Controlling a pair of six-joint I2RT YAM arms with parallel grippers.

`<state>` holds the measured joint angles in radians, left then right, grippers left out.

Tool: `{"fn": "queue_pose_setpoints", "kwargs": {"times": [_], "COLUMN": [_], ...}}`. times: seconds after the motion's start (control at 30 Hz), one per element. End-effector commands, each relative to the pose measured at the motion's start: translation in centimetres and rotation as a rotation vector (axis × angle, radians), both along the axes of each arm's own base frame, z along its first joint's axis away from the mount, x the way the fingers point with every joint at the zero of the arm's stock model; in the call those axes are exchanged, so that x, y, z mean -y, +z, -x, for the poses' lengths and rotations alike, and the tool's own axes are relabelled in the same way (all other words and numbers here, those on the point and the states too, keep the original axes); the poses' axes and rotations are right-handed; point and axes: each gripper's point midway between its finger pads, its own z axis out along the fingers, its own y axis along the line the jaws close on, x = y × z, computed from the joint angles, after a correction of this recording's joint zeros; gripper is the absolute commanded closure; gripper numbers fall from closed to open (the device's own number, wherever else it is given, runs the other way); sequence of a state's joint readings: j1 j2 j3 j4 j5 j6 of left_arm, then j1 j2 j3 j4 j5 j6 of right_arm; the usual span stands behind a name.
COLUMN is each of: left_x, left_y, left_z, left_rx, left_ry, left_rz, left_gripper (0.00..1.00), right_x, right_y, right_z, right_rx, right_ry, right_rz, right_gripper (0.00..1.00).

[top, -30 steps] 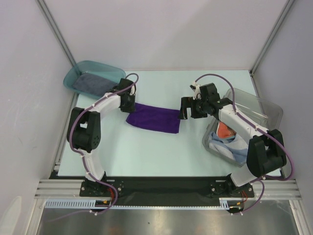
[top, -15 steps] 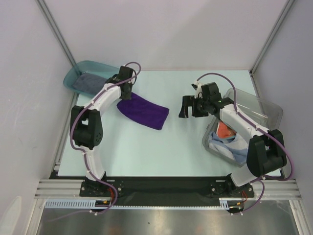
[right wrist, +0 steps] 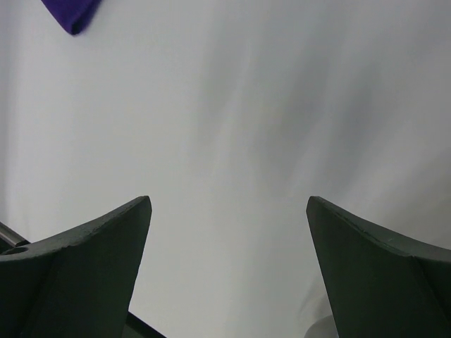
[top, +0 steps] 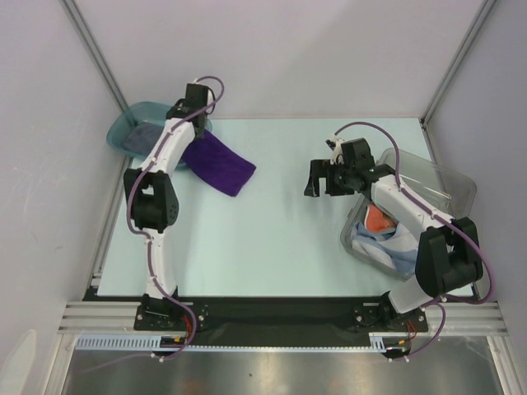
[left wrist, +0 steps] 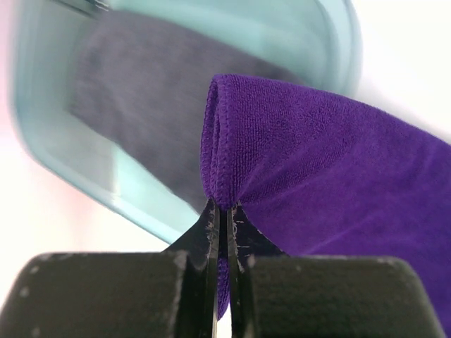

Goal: Fold and stack the towels
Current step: Neatly place the folded towel into the bin

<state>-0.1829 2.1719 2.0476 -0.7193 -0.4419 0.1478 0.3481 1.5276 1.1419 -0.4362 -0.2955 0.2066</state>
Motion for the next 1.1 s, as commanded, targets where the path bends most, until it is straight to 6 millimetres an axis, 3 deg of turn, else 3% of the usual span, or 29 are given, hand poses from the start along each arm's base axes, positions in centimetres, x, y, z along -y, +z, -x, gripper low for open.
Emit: {"fn": "queue_pose_setpoints", "kwargs": {"times": [0.0, 0.13, 0.43, 0.5, 0.53, 0.77, 1.07], "left_x": [-3.0, -4.9, -11.8, -12.3, -14.0, -16.1, -18.5], "left_y": [5.0, 5.8, 6.1, 6.3, 6.1, 5.5, 3.0], "left_z": [-1.9, -2.9, -5.0, -5.5, -5.2, -6.3, -7.7], "left_rx": [0.123, 0.172, 0.255, 0.281, 0.279, 0.315, 0.305], "left_ry": [0.038, 0.058, 0.172, 0.187, 0.223, 0.238, 0.26], "left_rz": [-0.057, -0.077, -0.169, -0.173, -0.182, -0.213, -0.222], "left_gripper": [1.0, 1.0, 1.0, 1.0, 1.0, 1.0, 1.0], "right_x": [0.3, 0.3, 0.7, 0.6, 0.6, 0.7, 0.9], "right_y": [1.2, 1.1, 1.8, 2.0, 2.1, 2.1, 3.4], "right_z": [-0.7, -1.0, -0.8, -0.8, -0.8, -0.9, -0.8], "right_rx": [0.063, 0.063, 0.08, 0.084, 0.09, 0.087, 0.121], "right_ry": [-0.011, -0.015, -0.021, -0.019, -0.017, -0.028, -0.029], "right_rz": [0.003, 0.007, 0.004, -0.005, -0.005, -0.011, -0.018], "right_gripper": [0.0, 0.0, 0.0, 0.0, 0.0, 0.0, 0.0]}}
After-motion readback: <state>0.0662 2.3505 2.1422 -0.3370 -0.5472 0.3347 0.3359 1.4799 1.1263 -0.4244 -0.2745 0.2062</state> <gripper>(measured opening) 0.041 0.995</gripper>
